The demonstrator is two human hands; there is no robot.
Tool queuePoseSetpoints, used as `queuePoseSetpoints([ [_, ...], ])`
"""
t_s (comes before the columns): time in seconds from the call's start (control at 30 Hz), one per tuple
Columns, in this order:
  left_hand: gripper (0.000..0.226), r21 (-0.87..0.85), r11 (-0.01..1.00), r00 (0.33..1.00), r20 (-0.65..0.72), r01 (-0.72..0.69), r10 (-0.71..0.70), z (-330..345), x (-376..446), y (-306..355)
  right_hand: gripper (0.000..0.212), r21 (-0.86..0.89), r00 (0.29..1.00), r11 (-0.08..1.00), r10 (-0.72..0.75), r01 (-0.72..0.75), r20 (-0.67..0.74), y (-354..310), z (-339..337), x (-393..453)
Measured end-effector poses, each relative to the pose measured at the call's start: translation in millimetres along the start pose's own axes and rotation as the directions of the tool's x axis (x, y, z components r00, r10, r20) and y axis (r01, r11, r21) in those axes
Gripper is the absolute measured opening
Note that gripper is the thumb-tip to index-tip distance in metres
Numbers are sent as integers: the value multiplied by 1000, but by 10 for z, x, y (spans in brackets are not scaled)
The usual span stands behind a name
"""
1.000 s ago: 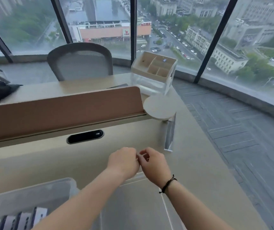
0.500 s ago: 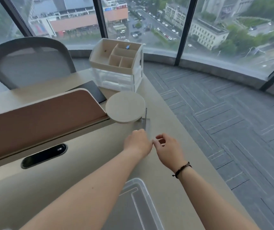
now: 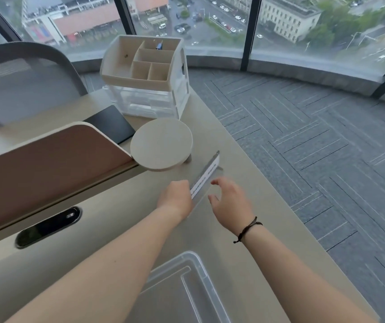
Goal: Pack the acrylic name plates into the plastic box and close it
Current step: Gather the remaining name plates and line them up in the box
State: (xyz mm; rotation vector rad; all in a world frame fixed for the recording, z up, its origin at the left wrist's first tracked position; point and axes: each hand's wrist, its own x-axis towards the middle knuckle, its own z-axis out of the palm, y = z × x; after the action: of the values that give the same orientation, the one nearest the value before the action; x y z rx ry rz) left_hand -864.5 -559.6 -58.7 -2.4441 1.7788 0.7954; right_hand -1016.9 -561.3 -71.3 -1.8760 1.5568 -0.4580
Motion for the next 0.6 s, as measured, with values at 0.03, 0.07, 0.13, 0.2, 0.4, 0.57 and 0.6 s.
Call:
queuePoseSetpoints([
  [0.03, 20, 20, 999, 1000, 5, -26, 26, -8, 6, -54, 33, -75, 995, 993, -90, 87, -42, 22, 11, 10],
  [0.07, 23, 52, 997, 998, 6, -56, 56, -14, 10, -98, 33, -175, 979, 968, -193, 178, -69, 64, 42, 25],
  [0.13, 27, 141, 984, 994, 6, -105, 105, -24, 6, -156, 36, -332, 953, 909, -292, 251, -79, 139, 102, 36],
  [0.2, 28, 216, 968, 991, 4, -130, 132, -25, -18, -186, 39, -393, 966, 895, -253, 210, -60, 200, 134, 30],
  [0.4, 26, 272, 953, 987, -45, -134, 152, 48, -64, -261, 14, -488, 997, 871, -20, 54, 75, 348, 55, -7],
  [0.57, 25, 277, 952, 986, -60, -132, 154, 59, -79, -321, 15, -440, 998, 897, -21, 48, 66, 366, 73, -8],
  [0.6, 23, 271, 954, 986, -65, -130, 153, 56, -89, -358, 15, -437, 998, 898, -36, 57, 55, 357, 70, -12],
])
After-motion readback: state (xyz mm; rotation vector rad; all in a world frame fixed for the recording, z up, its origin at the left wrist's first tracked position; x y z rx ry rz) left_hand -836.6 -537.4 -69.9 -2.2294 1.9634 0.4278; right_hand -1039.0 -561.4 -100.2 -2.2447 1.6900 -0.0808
